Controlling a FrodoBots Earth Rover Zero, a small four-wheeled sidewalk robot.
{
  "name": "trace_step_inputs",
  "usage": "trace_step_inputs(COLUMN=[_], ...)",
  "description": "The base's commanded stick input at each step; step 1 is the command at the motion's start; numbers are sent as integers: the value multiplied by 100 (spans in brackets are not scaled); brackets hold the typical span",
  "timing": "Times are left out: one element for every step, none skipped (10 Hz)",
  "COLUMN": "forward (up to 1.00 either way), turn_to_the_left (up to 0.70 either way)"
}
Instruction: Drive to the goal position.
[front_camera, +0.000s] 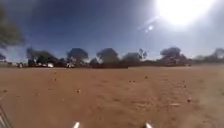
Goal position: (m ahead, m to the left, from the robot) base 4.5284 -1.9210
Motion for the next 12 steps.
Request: trace_step_inputs(forward=[50, 50, 50, 50, 50, 50, 50, 50, 50, 50, 50, 50], turn_to_the_left=[0, 0, 0, 0, 0, 0, 0, 0, 0, 0, 0, 0])
